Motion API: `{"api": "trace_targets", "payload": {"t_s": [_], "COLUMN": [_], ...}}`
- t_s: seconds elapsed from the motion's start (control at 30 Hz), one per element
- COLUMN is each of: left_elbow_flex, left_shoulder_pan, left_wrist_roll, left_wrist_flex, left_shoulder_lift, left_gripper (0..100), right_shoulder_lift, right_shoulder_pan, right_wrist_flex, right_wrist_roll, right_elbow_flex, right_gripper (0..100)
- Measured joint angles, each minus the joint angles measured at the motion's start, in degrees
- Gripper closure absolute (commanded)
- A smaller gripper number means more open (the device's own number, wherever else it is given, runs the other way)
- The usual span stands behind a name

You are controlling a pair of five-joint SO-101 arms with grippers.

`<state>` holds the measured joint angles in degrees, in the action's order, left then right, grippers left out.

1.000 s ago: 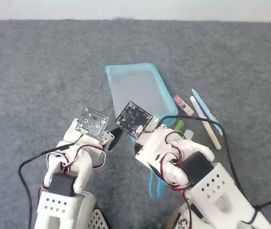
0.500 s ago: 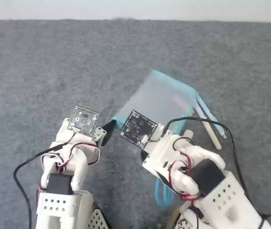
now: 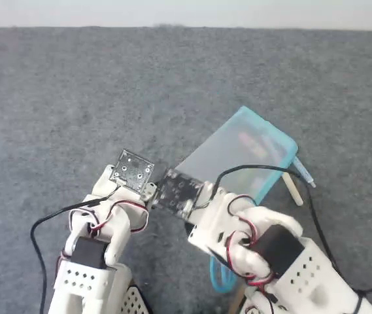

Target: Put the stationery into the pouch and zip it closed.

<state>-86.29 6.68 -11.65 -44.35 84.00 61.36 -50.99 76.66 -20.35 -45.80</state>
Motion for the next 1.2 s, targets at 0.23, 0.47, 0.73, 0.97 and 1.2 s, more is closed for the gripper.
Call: {"api": "trace_targets", "payload": {"t_s": [0.23,0.47,0.73,0.97,1.2], "left_elbow_flex": [0.0,0.0,-2.02,-2.02,-2.11], "left_shoulder_pan": [4.84,6.77,9.14,4.92,-0.79], "left_wrist_roll": [0.0,0.0,0.09,0.09,3.25], "left_wrist_flex": [0.0,0.44,4.22,6.15,6.33], "left_shoulder_lift": [0.0,0.0,0.26,0.09,0.0], "left_gripper": [71,71,94,99,99], "right_shoulder_lift": [0.0,0.26,3.96,3.96,1.93], "right_shoulder_pan": [-3.78,-5.36,-5.36,-0.97,6.86], "right_wrist_flex": [0.0,0.0,0.18,0.18,-0.44], "right_wrist_roll": [0.09,-0.18,-0.18,-0.09,-0.09], "right_elbow_flex": [0.0,0.0,-0.09,0.0,0.0], "right_gripper": [99.2,99.2,99.2,99.2,99.2]}}
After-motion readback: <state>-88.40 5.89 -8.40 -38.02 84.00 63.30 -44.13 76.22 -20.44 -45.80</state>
